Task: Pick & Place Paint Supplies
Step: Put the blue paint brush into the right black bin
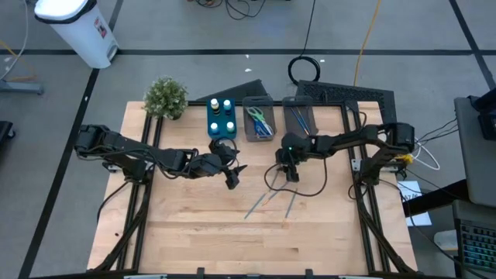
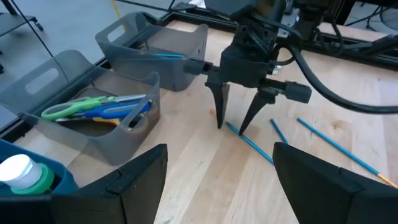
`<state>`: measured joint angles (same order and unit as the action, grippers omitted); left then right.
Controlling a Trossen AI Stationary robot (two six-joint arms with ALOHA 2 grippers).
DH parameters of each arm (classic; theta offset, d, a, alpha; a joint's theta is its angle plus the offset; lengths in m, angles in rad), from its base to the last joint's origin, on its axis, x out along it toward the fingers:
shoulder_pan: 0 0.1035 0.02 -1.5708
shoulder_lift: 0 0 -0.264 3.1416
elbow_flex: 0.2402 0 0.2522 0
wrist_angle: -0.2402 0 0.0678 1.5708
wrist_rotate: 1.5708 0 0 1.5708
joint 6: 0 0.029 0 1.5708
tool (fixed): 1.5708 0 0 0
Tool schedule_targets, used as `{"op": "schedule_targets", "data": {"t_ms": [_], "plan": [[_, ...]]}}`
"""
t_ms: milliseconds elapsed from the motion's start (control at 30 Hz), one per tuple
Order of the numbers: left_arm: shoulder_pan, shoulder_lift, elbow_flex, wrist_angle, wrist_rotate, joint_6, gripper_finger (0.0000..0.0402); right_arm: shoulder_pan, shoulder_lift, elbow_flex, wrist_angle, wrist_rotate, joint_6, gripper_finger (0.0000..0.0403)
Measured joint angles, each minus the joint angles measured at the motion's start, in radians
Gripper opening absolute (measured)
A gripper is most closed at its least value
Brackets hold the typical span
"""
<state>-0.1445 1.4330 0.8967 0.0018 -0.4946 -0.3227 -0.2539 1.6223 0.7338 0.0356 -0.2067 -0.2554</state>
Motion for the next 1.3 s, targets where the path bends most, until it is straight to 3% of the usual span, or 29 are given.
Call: {"op": "schedule_targets", "data": {"t_ms": [500, 833, 1067, 1300], "plan": [[0.0, 0.0, 0.0, -0.021, 0.0, -0.003, 0.0301, 0.001, -0.084, -0.002, -0.116, -0.003, 0.123, 0.0141], [0.0, 0.0, 0.0, -0.029, 0.0, -0.02, 0.0301, 0.002, -0.271, -0.012, -0.342, -0.001, 0.001, 0.0136], [0.0, 0.0, 0.0, -0.027, 0.0, -0.023, 0.0301, 0.001, -0.285, -0.119, -0.285, 0.002, -0.053, 0.0125], [0.0, 0.0, 0.0, -0.024, -0.001, -0.023, 0.0301, -0.001, -0.289, -0.239, -0.144, 0.069, -0.073, 0.0124]]}}
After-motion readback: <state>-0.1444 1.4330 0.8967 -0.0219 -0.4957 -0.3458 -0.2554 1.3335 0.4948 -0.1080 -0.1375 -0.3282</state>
